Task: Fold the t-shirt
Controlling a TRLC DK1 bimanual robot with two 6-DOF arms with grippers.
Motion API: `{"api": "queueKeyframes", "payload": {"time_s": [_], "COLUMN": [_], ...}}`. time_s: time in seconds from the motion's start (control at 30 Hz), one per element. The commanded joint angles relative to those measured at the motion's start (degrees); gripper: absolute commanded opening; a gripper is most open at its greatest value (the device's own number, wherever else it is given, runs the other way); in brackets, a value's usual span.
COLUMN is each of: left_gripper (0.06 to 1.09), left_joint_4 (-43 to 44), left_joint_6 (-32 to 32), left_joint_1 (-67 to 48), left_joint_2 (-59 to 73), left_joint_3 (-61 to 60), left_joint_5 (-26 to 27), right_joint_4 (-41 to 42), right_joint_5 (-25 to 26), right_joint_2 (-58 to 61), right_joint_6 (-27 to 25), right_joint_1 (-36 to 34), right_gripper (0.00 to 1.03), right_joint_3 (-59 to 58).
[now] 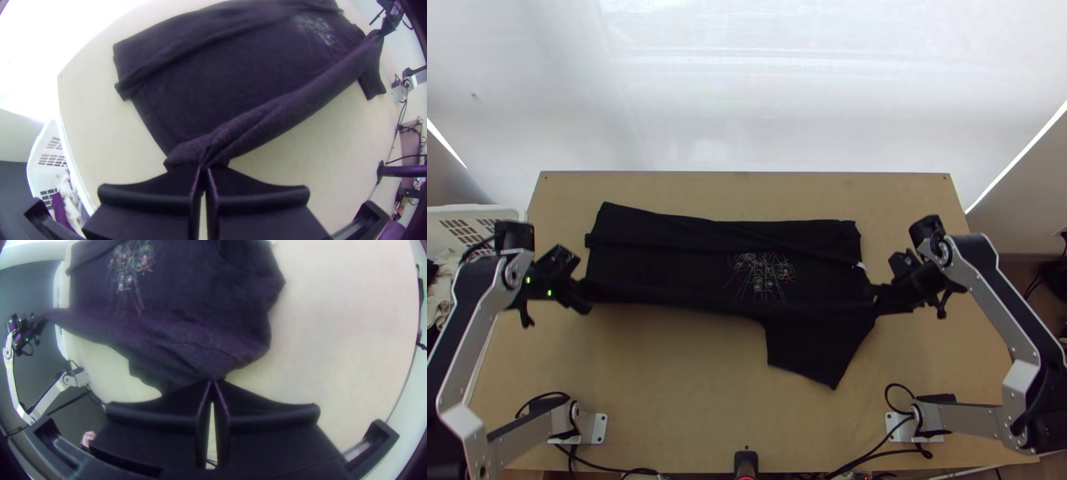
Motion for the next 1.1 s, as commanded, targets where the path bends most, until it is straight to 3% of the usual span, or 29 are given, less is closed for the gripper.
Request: {"api": "queueKeyframes", "payload": {"time_s": [0.0,0.67,0.93,1.07], "left_gripper": [0.09,0.09,0.09,0.09], "left_joint_4": [1.58,3.25,3.17,2.9], "left_joint_6": [0.32,-2.32,-1.88,-1.88], "left_joint_1": [-0.26,-4.48,-3.6,-3.52], "left_joint_2": [10.24,22.11,27.21,30.02], "left_joint_3": [10.27,25.3,30.75,32.42], "left_joint_5": [0.17,0.79,0.08,-2.82], "right_joint_4": [-1.03,-2.26,-2.35,-2.35], "right_joint_5": [-0.17,2.38,4.84,5.9], "right_joint_2": [5.21,26.74,33.33,34.91], "right_joint_6": [0.33,3.67,4.63,5.51], "right_joint_1": [-0.25,7.04,7.4,7.22], "right_gripper": [0.03,0.03,0.03,0.03], "right_joint_3": [9.62,41.96,48.29,50.22]}}
